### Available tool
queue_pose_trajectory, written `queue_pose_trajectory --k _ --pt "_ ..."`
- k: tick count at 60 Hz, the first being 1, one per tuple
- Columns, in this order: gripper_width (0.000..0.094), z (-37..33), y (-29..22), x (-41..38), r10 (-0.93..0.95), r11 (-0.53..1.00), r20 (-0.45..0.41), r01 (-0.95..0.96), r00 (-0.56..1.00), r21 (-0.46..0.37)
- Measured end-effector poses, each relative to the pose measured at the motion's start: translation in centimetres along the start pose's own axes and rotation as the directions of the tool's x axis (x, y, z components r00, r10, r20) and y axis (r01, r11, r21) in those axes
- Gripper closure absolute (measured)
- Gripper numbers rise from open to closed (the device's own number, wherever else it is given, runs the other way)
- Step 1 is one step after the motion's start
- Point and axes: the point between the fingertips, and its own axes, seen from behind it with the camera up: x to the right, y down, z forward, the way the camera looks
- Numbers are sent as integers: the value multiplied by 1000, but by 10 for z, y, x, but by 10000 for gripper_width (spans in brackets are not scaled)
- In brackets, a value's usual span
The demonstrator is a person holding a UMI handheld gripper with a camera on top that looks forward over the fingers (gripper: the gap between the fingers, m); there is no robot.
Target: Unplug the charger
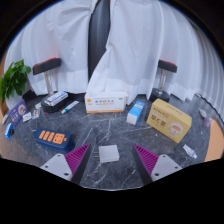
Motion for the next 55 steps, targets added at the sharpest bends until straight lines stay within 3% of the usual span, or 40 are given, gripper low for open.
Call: queue_pose_trajectory --k 14,33,55 --pt "86 -111 -3 -21 -24 998 -15 25 1000 58" --pt "80 -279 42 -80 -23 997 -44 26 999 76" --pt "83 -336 57 -103 -54 995 -63 59 997 86"
